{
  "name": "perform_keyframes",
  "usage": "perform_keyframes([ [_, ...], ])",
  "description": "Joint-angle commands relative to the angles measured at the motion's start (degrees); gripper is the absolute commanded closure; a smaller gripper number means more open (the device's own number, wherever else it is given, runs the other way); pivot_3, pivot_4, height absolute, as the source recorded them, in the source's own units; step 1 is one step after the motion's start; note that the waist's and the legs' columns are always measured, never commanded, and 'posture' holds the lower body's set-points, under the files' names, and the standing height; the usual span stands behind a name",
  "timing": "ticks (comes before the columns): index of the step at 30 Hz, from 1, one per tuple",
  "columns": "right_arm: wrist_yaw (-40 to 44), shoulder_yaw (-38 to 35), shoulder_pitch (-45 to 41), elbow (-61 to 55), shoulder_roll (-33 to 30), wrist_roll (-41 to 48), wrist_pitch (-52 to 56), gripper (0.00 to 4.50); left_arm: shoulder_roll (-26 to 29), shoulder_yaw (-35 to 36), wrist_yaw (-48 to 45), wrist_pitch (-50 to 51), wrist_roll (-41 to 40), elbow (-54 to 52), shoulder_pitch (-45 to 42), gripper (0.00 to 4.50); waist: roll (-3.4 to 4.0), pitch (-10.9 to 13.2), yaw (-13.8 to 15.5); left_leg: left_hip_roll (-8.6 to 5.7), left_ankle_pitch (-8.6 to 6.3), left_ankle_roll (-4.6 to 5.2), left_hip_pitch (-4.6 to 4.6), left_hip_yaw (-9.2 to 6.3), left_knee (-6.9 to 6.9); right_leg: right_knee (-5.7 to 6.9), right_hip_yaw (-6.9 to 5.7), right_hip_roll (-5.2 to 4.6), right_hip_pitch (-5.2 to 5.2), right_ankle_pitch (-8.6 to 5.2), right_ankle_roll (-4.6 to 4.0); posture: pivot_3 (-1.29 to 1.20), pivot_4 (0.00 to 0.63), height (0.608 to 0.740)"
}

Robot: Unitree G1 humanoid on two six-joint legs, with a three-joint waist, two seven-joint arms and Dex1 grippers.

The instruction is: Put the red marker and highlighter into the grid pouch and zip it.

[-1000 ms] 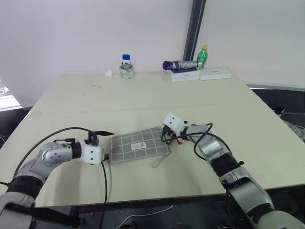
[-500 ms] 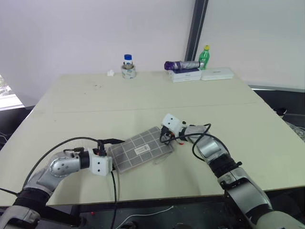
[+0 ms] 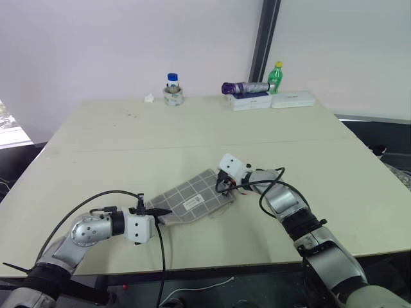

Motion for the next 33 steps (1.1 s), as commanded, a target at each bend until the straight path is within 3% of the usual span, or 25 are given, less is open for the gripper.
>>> perform_keyframes([
  [1, -0.6, -2.9, -1.8, -4.7, -1.4, 0.6, -2.0, 4.5, -0.4, 7.1, 3.4, 10.4, -6.5, -6.2, 0.9, 4.47, 0.0, 0.0, 0.0, 0.01, 0.0, 0.0, -0.01, -0.01, 0.0, 0.0, 0.0, 0.0, -0.02, 0.0, 0.0, 0.0, 0.15, 0.74],
  [5, 0.3, -6.7, -2.6, -9.6, -4.4, 2.5, -4.0, 4.5, -2.6, 14.2, 7.6, 25.6, -14.9, -14.6, 2.8, 4.47, 0.0, 0.0, 0.0, 0.04, 0.0, 0.0, -0.09, -0.02, 0.0, 0.03, 0.0, 0.0, -0.1, 0.0, 0.0, 0.0, 0.15, 0.74],
  [11, 3.9, -11.4, -1.0, -15.8, -8.7, 7.2, -1.1, 4.5, -7.9, 18.2, 14.4, 39.4, -19.0, -26.6, 5.3, 4.47, -0.02, 0.0, 0.1, 0.05, 0.0, 0.0, -0.09, 0.0, 0.0, 0.0, 0.01, -0.02, -0.08, 0.0, 0.0, 0.0, 0.15, 0.74],
  [15, 7.6, -13.9, 1.2, -21.2, -9.6, 12.9, 3.5, 3.15, -11.5, 17.9, 17.4, 44.5, -19.5, -31.8, 6.2, 4.5, -0.03, 0.0, 0.1, 0.05, 0.0, 0.0, -0.08, -0.01, 0.01, -0.02, 0.01, -0.02, -0.03, 0.0, 0.0, 0.0, 0.15, 0.74],
  [19, 8.1, -13.4, 2.5, -25.0, -9.7, 14.0, 4.2, 1.03, -13.9, 15.9, 17.1, 47.5, -20.0, -35.5, 7.3, 4.5, -0.02, 0.0, 0.0, 0.05, 0.0, 0.0, -0.07, 0.0, 0.02, -0.03, 0.02, -0.01, -0.02, -0.01, -0.01, 0.0, 0.15, 0.74],
  [33, 5.5, -13.1, 0.7, -22.6, -7.6, 15.0, 7.1, 1.03, -15.5, 12.2, 13.2, 48.7, -20.0, -37.6, 8.5, 4.5, -0.03, 0.0, 0.3, 0.05, 0.0, -0.01, -0.08, 0.01, 0.02, -0.07, 0.03, -0.04, -0.01, -0.01, -0.02, 0.0, 0.15, 0.74],
])
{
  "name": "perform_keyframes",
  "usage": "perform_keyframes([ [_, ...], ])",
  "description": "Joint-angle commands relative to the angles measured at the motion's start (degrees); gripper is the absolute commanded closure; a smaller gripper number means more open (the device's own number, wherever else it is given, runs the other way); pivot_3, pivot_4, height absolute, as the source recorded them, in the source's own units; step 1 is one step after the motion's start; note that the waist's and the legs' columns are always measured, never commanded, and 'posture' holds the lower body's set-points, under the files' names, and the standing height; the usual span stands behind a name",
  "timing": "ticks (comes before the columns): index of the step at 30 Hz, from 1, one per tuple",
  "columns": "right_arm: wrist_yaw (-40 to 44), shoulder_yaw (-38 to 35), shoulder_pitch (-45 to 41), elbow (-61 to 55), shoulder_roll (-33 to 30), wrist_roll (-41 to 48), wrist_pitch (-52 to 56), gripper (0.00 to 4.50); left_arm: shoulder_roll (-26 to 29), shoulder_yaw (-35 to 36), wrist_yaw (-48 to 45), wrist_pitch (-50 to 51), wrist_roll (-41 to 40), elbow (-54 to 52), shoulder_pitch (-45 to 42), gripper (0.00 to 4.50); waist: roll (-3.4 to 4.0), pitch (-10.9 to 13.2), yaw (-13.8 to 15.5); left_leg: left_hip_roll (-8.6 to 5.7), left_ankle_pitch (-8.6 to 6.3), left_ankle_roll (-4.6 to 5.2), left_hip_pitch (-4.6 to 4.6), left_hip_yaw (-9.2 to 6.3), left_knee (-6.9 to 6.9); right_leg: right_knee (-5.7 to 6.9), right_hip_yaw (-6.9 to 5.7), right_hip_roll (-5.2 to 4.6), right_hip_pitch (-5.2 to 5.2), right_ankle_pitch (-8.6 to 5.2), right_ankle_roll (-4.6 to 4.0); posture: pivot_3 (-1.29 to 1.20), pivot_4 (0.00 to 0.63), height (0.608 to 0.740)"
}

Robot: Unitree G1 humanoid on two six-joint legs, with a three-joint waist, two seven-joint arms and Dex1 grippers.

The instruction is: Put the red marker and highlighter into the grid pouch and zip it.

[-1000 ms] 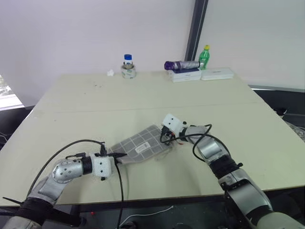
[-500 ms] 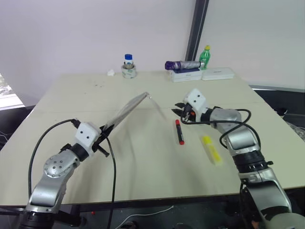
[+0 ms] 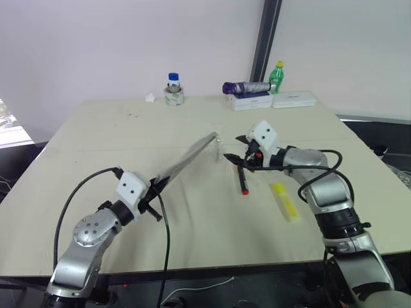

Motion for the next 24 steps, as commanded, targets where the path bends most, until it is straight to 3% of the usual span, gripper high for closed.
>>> perform_keyframes([
  [1, -0.9, -0.4, -1.8, 0.7, 1.3, 1.1, 0.3, 1.03, -0.2, -0.1, -0.7, -0.1, -0.6, -2.7, -0.3, 4.5, 0.0, 0.0, 0.0, 0.0, 0.0, 0.0, 0.0, -0.01, 0.0, 0.0, 0.0, 0.0, 0.0, 0.0, 0.0, 0.0, 0.15, 0.74],
  [11, -3.7, -0.6, -3.9, 7.4, 3.9, 0.7, -0.1, 1.03, -0.4, -0.6, -1.7, 0.2, -0.5, -3.9, 0.5, 4.5, 0.0, 0.0, -0.1, 0.0, 0.0, 0.0, 0.0, 0.0, -0.01, -0.01, 0.0, 0.01, 0.0, 0.0, 0.0, 0.0, 0.15, 0.74],
  [14, -3.3, -0.5, -3.9, 7.9, 4.1, 1.2, 0.0, 1.86, -0.5, -0.5, -1.7, 0.4, -0.4, -3.9, 0.4, 4.5, 0.0, 0.0, -0.1, 0.0, 0.0, 0.0, 0.0, 0.0, -0.01, -0.01, 0.0, 0.0, 0.0, 0.0, 0.0, 0.0, 0.15, 0.74],
  [19, -2.8, -0.4, -3.4, 6.8, 4.4, 2.0, 0.5, 4.43, -0.6, -0.4, -1.7, 0.3, -0.2, -3.6, 0.1, 4.5, 0.0, 0.0, -0.1, 0.0, 0.0, 0.0, 0.0, 0.0, -0.01, -0.01, 0.0, 0.0, 0.0, 0.0, 0.0, 0.0, 0.15, 0.74],
  [24, -2.4, -0.1, -2.8, 5.0, 4.7, 2.7, 0.9, 4.43, -0.8, -0.4, -1.6, 0.2, 0.0, -3.5, 0.1, 4.5, 0.0, 0.0, -0.1, 0.0, 0.0, 0.0, 0.0, 0.0, -0.02, -0.02, 0.0, 0.0, 0.0, 0.0, -0.01, 0.0, 0.15, 0.74],
])
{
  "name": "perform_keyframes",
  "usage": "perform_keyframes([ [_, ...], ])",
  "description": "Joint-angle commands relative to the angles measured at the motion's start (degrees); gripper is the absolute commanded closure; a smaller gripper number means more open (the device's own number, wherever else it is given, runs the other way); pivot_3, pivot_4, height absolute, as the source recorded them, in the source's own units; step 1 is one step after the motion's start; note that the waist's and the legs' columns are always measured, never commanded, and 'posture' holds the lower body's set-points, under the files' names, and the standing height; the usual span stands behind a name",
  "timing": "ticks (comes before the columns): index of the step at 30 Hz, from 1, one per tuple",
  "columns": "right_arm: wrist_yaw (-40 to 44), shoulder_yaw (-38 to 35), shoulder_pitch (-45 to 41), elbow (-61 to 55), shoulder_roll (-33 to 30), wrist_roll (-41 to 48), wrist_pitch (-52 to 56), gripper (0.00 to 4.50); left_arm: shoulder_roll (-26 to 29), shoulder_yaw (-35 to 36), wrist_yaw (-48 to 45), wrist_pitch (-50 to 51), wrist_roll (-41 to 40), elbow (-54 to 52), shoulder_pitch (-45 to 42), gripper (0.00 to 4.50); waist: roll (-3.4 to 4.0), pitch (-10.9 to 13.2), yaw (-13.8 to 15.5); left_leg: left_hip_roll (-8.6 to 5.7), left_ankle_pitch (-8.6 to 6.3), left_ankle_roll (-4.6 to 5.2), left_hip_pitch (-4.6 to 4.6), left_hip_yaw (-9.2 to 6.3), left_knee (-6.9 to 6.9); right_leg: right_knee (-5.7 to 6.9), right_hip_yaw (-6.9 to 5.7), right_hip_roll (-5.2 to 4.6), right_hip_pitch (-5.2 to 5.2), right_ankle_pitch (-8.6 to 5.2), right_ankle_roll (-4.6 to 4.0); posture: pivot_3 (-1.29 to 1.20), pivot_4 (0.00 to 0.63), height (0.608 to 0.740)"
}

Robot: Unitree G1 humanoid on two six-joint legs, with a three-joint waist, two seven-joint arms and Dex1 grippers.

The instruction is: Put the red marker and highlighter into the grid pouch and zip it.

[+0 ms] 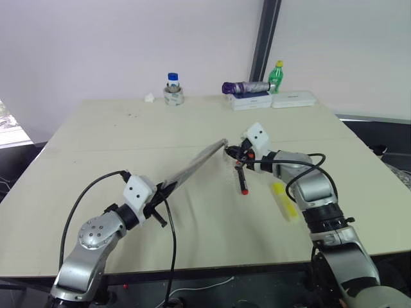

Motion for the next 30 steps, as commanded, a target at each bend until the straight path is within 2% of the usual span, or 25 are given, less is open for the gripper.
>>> perform_keyframes([
  [1, 0.7, 0.1, -0.3, -4.1, 0.3, 1.2, 0.1, 4.43, -0.1, 0.2, 0.0, -0.8, 0.0, -2.3, -0.5, 4.5, 0.0, 0.0, 0.0, 0.0, 0.0, 0.0, 0.0, 0.0, 0.0, 0.0, 0.0, 0.0, 0.0, 0.0, 0.0, 0.0, 0.15, 0.74],
  [5, 2.4, 1.1, 1.0, -7.6, 0.1, 2.1, 0.9, 4.43, -0.6, 0.2, 0.3, -1.3, 0.6, -1.6, -0.7, 4.5, 0.0, 0.0, 0.0, 0.0, 0.0, 0.0, 0.0, 0.0, 0.0, -0.01, 0.0, 0.0, 0.0, 0.0, 0.0, 0.0, 0.15, 0.74],
  [15, 10.2, 8.3, 7.7, -26.2, -0.8, 7.6, 6.4, 4.43, -2.3, -0.1, 1.2, -2.4, 2.8, 0.1, -0.4, 4.5, 0.0, 0.0, 0.1, 0.02, -0.01, 0.0, -0.01, -0.02, -0.01, -0.03, -0.01, -0.01, 0.0, 0.0, 0.0, 0.0, 0.15, 0.74],
  [23, 8.0, 15.1, 7.3, -34.7, 4.3, 9.4, 12.0, 4.43, -4.4, -1.9, 2.7, -3.4, 5.4, 1.8, -2.0, 4.5, -0.01, 0.0, 0.3, 0.03, -0.01, -0.01, 0.0, -0.04, -0.01, -0.04, -0.01, -0.03, 0.0, 0.0, 0.0, 0.0, 0.15, 0.74],
  [30, 6.5, 15.1, 5.9, -34.2, 5.8, 9.1, 13.0, 4.43, -5.8, -3.1, 3.5, -4.2, 6.8, 2.6, -2.6, 4.5, -0.01, 0.0, 0.5, 0.01, -0.01, -0.01, -0.01, -0.04, -0.01, -0.06, -0.02, -0.04, 0.0, 0.0, 0.0, 0.0, 0.15, 0.74],
])
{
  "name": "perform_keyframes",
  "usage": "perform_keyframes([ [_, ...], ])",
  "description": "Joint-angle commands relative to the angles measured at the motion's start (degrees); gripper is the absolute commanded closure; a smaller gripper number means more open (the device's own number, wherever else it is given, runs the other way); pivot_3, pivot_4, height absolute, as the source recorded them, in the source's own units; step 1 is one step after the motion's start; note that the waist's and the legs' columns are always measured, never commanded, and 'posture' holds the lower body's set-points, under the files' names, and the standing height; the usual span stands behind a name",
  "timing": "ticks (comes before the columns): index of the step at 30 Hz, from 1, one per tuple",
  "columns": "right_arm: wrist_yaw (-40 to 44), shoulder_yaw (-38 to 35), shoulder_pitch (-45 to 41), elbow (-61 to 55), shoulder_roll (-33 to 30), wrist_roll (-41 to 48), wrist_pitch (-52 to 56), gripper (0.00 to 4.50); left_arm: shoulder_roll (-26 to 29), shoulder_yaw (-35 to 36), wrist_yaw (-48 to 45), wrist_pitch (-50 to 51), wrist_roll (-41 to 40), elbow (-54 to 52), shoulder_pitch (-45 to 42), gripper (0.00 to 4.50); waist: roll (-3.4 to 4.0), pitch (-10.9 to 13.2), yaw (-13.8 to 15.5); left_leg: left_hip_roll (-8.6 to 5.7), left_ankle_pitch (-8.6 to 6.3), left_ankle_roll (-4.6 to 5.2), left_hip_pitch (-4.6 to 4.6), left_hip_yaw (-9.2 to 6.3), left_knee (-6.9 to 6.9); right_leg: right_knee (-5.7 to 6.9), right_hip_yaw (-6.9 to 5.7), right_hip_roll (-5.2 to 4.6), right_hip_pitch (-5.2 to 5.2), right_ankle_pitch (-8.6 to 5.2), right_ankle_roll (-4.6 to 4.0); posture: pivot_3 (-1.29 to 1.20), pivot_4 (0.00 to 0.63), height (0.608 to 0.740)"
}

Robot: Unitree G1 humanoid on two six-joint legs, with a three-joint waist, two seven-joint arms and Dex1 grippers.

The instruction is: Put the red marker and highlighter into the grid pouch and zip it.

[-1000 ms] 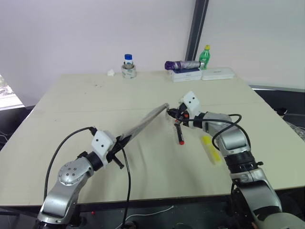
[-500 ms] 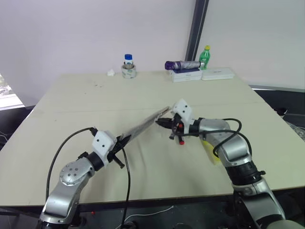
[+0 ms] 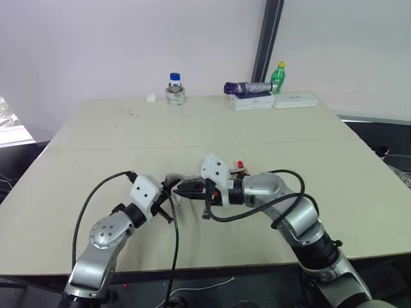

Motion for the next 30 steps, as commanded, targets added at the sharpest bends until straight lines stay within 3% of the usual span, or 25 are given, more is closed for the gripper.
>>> perform_keyframes([
  [1, 0.1, 0.4, -1.4, -2.9, 0.9, 1.6, -0.7, 4.43, -0.8, -1.2, 0.6, -1.4, 0.9, -0.8, -1.0, 4.5, 0.0, 0.0, 0.0, 0.0, 0.0, 0.0, 0.0, 0.0, 0.0, 0.0, 0.0, 0.0, 0.0, 0.0, 0.0, 0.0, 0.15, 0.74],
  [8, -1.1, -2.2, -2.9, -2.3, -0.7, 0.9, -1.6, 4.43, -2.0, -0.5, 1.9, -1.2, 1.4, -0.5, -1.5, 4.5, 0.0, 0.0, 0.1, 0.0, 0.0, 0.0, 0.0, 0.0, 0.0, 0.0, -0.01, 0.0, 0.0, 0.0, 0.0, 0.0, 0.15, 0.74],
  [11, -0.7, -6.7, -4.2, -2.3, -2.4, 3.2, -0.4, 3.65, -2.3, 0.6, 2.7, -0.8, 1.1, -0.3, -1.8, 4.5, 0.0, 0.0, 0.2, -0.01, 0.0, 0.0, -0.01, 0.0, 0.0, -0.01, -0.01, 0.0, 0.0, 0.0, 0.0, 0.0, 0.15, 0.74],
  [17, -5.2, -12.5, -2.2, 1.0, -10.7, 0.5, 3.8, 0.73, -0.8, 3.3, 3.6, -1.6, 1.6, 1.2, -2.2, 4.5, -0.02, 0.0, 1.2, -0.02, 0.0, 0.0, -0.02, 0.01, 0.0, -0.06, -0.03, 0.0, 0.01, 0.0, 0.0, 0.0, 0.15, 0.74],
  [20, -10.2, -14.7, -0.5, 4.8, -12.7, -1.0, 9.0, 0.73, 0.2, 4.5, 3.9, -2.5, 2.1, 2.7, -2.8, 4.5, -0.03, 0.0, 1.2, -0.02, 0.0, 0.0, -0.02, 0.01, 0.0, -0.11, -0.04, -0.04, 0.04, 0.0, 0.0, 0.0, 0.15, 0.74],
  [30, -22.3, -18.3, 2.9, 18.4, -5.1, -2.7, 12.5, 0.73, 1.1, 3.4, 3.4, -6.0, 3.6, 7.0, -4.0, 4.5, -0.02, 0.0, 0.9, -0.04, 0.0, 0.0, -0.05, 0.05, -0.1, -0.12, -0.01, -0.01, -0.02, 0.0, -0.01, 0.0, 0.15, 0.74],
])
